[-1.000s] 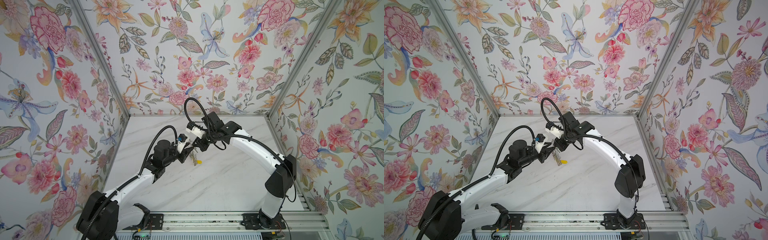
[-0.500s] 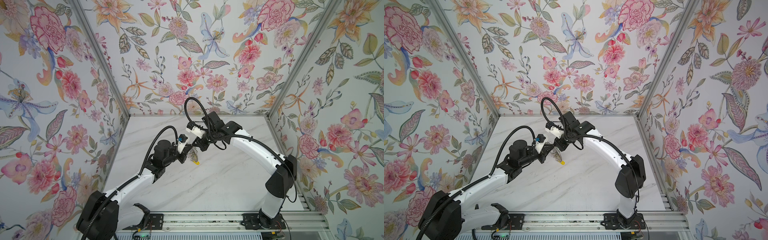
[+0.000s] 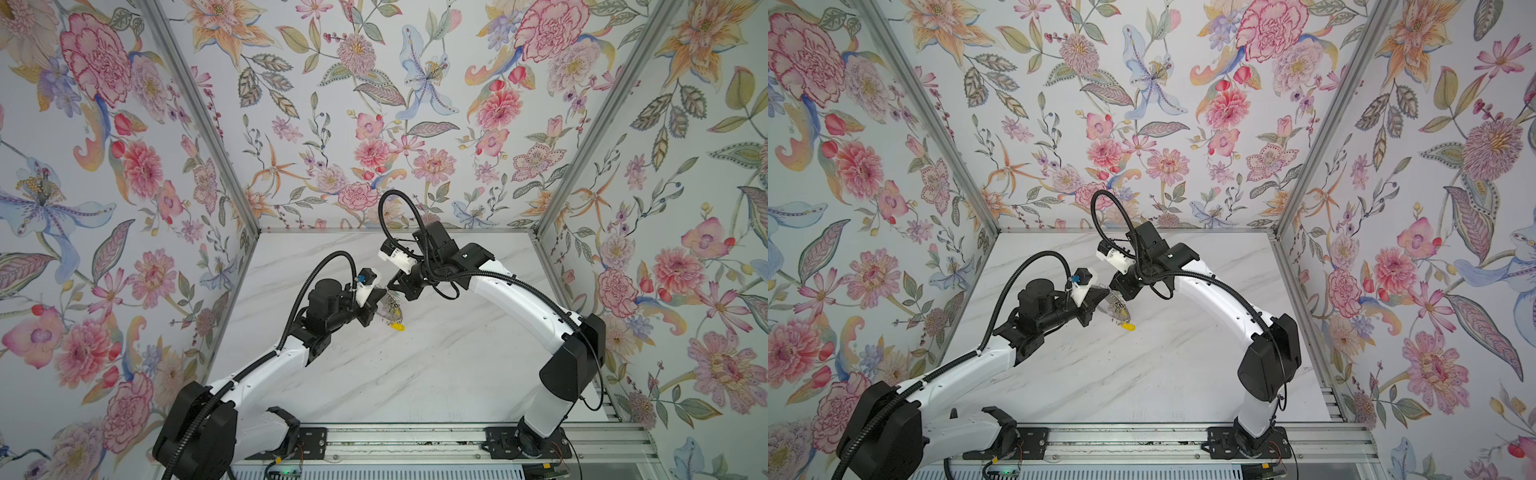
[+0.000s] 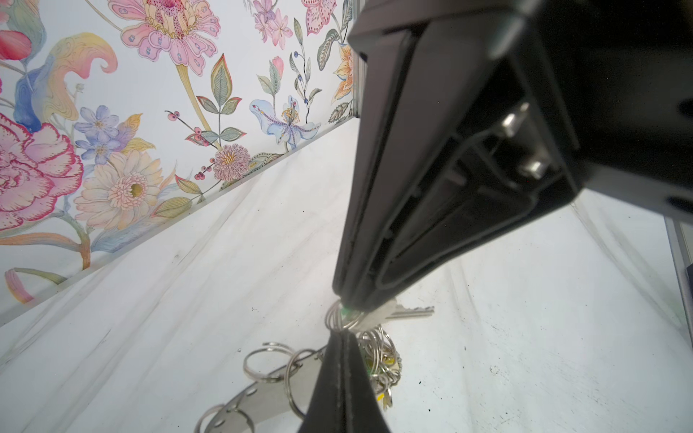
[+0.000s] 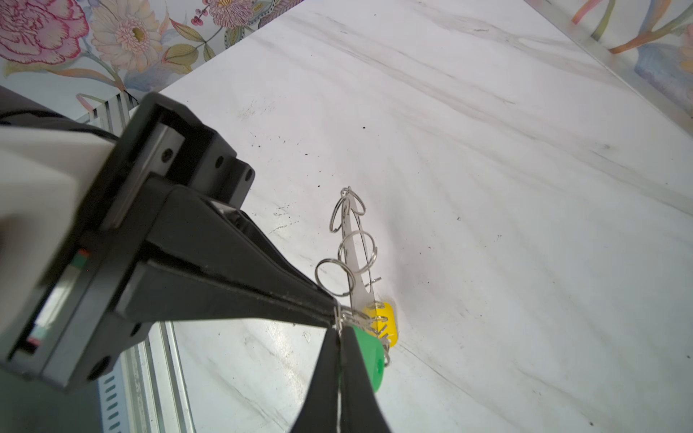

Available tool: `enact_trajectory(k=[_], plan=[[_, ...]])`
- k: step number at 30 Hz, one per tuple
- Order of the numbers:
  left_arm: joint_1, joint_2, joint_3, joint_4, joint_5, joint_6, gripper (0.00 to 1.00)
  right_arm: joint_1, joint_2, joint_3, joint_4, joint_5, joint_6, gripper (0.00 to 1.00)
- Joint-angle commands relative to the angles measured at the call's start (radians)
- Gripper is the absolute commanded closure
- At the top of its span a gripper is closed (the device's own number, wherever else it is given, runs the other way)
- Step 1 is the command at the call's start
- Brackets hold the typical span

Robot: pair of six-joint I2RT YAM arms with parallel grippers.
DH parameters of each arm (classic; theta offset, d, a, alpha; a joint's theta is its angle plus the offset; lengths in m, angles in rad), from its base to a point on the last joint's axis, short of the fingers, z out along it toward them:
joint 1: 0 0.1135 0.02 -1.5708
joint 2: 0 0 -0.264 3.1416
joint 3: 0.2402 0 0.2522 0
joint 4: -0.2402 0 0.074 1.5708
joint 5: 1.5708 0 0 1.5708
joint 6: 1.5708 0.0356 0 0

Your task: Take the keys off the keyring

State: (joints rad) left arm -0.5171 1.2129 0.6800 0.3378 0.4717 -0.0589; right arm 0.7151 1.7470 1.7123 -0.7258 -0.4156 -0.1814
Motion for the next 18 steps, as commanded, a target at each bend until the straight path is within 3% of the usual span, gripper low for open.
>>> enact_trajectory(k=[1, 11, 18], plan=[[0.003, -0.017, 0.004, -0.022, -0.013, 0.013, 1.00, -0.030, -0.073, -0.027, 0.101, -0.073, 0.051, 1.00], [0.003, -0.077, -0.041, 0.046, -0.039, -0.016, 1.00, -0.101, -0.084, -0.124, 0.185, -0.166, 0.159, 1.00], [0.003, -0.107, -0.067, 0.092, -0.057, -0.037, 1.00, -0.146, -0.027, -0.161, 0.216, -0.342, 0.271, 1.00]])
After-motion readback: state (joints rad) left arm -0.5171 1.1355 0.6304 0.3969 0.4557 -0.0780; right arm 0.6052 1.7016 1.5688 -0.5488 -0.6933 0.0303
